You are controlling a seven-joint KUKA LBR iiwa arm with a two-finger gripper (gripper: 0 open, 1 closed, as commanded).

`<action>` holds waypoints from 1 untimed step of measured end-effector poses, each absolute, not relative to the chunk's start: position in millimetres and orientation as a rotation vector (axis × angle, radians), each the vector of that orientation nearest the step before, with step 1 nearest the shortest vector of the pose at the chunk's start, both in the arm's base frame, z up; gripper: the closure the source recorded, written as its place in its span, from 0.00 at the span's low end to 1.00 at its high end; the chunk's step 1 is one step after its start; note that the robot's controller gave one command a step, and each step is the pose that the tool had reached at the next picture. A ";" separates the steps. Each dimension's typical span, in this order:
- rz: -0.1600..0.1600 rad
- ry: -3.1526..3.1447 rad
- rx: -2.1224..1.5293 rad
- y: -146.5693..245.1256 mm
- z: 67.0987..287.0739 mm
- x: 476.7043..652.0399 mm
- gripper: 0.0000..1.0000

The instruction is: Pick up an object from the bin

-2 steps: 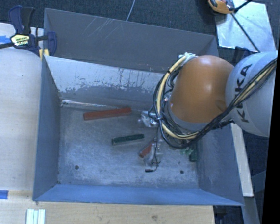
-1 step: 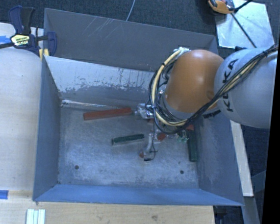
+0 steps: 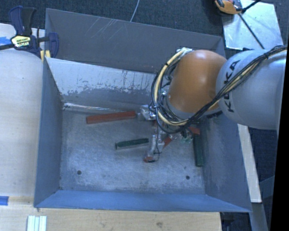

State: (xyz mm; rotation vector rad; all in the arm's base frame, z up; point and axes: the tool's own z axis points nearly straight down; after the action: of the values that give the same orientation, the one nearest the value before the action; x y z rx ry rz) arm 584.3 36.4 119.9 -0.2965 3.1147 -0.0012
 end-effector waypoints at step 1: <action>0.001 3.135 -0.261 32.4 122.5 593.1 0.00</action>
Offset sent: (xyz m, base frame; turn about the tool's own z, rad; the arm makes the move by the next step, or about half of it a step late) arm -0.0325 -0.0018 -0.0499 0.1759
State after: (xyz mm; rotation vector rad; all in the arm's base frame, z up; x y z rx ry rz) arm 593.1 32.4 122.5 -0.2609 3.1345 0.0015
